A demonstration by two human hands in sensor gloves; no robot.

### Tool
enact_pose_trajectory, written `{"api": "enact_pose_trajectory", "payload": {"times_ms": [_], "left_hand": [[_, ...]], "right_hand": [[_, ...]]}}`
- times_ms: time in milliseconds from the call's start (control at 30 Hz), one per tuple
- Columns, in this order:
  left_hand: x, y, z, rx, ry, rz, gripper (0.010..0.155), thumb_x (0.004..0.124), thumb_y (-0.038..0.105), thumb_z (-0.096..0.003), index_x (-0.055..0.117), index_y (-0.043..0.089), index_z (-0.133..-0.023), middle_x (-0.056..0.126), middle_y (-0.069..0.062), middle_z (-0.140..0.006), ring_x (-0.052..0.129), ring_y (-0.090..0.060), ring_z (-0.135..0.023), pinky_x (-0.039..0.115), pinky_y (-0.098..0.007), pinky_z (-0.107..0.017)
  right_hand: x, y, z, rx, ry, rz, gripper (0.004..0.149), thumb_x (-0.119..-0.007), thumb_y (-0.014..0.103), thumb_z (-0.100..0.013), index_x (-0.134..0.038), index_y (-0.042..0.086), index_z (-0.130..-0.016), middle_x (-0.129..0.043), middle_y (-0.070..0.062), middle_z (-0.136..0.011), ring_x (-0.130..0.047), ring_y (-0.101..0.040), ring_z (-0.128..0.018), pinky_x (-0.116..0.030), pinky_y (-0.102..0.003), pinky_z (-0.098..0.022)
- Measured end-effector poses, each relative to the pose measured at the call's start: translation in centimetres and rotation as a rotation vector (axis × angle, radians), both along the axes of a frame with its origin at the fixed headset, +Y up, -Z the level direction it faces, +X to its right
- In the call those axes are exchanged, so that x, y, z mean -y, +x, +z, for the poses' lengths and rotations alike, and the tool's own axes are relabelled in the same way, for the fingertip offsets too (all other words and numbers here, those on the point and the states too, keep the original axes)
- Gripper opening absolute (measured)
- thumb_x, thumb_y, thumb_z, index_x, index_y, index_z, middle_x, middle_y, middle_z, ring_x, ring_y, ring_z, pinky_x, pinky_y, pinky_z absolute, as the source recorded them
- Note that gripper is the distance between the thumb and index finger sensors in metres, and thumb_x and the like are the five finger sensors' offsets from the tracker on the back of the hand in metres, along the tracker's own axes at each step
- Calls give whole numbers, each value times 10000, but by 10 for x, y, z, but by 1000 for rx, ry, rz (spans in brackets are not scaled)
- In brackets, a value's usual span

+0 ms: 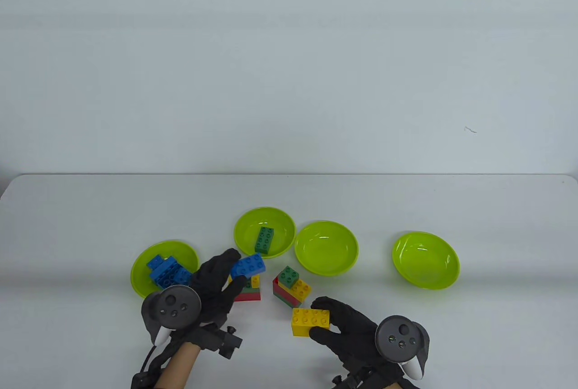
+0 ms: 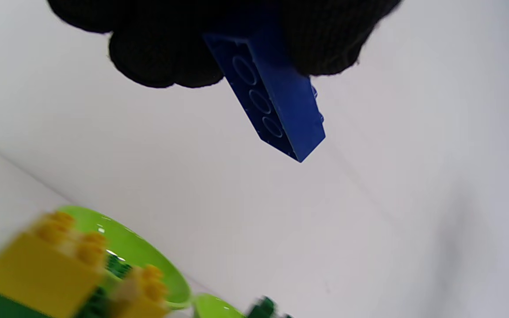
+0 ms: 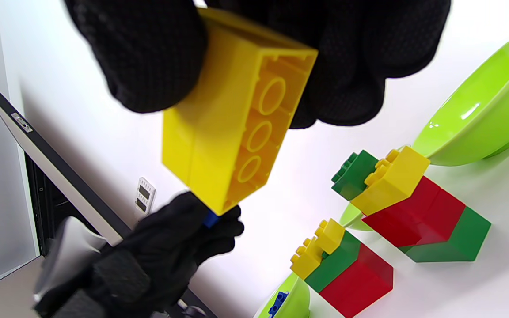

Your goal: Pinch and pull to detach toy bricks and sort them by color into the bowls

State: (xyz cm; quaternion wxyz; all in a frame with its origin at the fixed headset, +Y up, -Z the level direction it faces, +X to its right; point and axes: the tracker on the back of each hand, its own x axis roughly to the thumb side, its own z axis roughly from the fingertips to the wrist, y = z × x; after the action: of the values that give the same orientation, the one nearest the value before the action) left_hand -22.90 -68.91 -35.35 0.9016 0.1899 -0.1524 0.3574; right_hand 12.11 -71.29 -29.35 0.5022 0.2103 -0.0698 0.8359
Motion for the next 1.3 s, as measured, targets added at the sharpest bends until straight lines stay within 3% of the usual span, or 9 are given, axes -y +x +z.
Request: {"api": "enact_pose_trajectory", "payload": {"times_ms": [333, 633, 800, 967, 1133, 1300], "left_hand": [[29, -72, -10, -272, -134, -11, 613, 761, 280, -510, 609, -23, -1021, 711, -326, -960, 755, -483, -845, 564, -631, -651], [51, -100, -8, -410, -208, -71, 616, 761, 279, -509, 606, -29, -1019, 709, -331, -955, 755, -486, -838, 566, -632, -644], [47, -102, -5, -423, -192, -20, 687, 749, 357, -518, 550, -41, -1041, 647, -350, -983, 699, -507, -865, 520, -644, -654], [30, -71, -6, -276, -129, 43, 725, 731, 421, -525, 536, -38, -1051, 631, -350, -998, 682, -511, -880, 506, -647, -664], [14, -12, -1, -2, -77, 146, 726, 711, 447, -530, 541, -27, -1054, 637, -339, -1003, 689, -501, -886, 515, -641, -669], [9, 40, 13, 243, -100, 201, 749, 688, 488, -535, 540, -27, -1058, 639, -339, -1009, 691, -502, -892, 514, -643, -675]], "right_hand": [[0, 0, 0, -11, 9, 6, 620, -824, 391, -446, -705, 62, -958, -860, -175, -885, -886, -395, -756, -677, -547, -628], [0, 0, 1, -15, 5, 5, 621, -826, 391, -445, -708, 59, -956, -861, -174, -883, -888, -395, -754, -677, -547, -627], [0, 0, 1, -13, 1, 5, 619, -825, 390, -446, -709, 59, -956, -861, -176, -883, -887, -396, -754, -677, -547, -627], [-1, 0, 0, -8, -2, -1, 619, -823, 394, -449, -705, 63, -958, -858, -172, -886, -885, -392, -758, -676, -545, -629], [-2, 2, 0, -1, -2, -11, 620, -820, 396, -452, -701, 64, -962, -854, -170, -890, -883, -391, -761, -675, -543, -631], [-3, 5, -1, 7, -4, -25, 619, -816, 399, -455, -697, 68, -964, -852, -166, -893, -883, -387, -763, -675, -540, -634]]}}
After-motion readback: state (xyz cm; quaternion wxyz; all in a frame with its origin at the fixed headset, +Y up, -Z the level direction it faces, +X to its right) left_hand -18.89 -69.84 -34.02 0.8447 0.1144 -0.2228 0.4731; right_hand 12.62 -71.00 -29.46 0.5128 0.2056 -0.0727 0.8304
